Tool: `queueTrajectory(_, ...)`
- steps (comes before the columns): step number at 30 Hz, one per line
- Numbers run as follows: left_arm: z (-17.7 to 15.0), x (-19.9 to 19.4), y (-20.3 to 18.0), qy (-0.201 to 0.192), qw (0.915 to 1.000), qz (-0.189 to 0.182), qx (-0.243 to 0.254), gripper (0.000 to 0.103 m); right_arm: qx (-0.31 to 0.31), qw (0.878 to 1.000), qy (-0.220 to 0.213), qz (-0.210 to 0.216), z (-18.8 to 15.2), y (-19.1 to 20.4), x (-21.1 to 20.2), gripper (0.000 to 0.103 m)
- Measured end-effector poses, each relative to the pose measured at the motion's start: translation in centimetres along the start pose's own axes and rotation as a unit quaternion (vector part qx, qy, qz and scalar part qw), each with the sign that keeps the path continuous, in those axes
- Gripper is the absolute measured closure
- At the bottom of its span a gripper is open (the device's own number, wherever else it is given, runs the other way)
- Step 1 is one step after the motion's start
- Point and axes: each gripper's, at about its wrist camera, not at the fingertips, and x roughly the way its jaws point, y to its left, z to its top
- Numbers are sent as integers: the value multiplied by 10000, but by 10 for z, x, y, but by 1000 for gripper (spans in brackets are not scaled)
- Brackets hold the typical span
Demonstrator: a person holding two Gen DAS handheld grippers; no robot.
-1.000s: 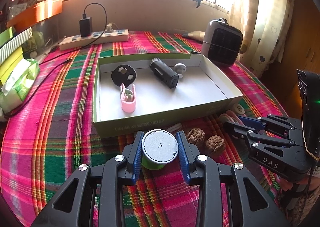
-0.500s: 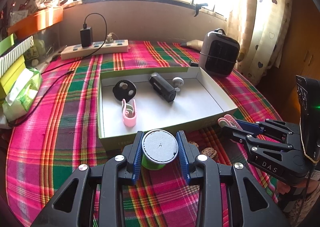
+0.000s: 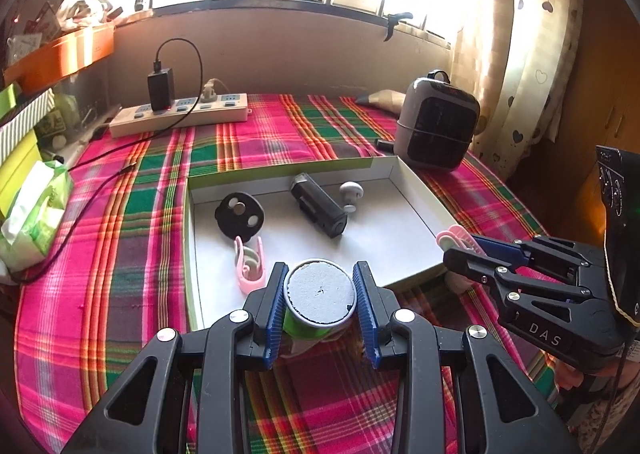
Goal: Organize objects
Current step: 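Carry the tape roll into the white box with the left tool while the right tool carries the hook there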
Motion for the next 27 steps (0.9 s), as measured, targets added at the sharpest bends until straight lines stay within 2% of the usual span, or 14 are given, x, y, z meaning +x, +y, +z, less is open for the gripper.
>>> queueTrajectory(13, 22, 30, 9, 144, 9998, -111, -14, 72, 98, 9999, -10, -32, 30, -5, 24, 78)
queueTrajectory(27, 37, 60, 22, 318, 9995, -85, -6, 72, 113, 9994, 259, -183, 53, -17, 62, 78)
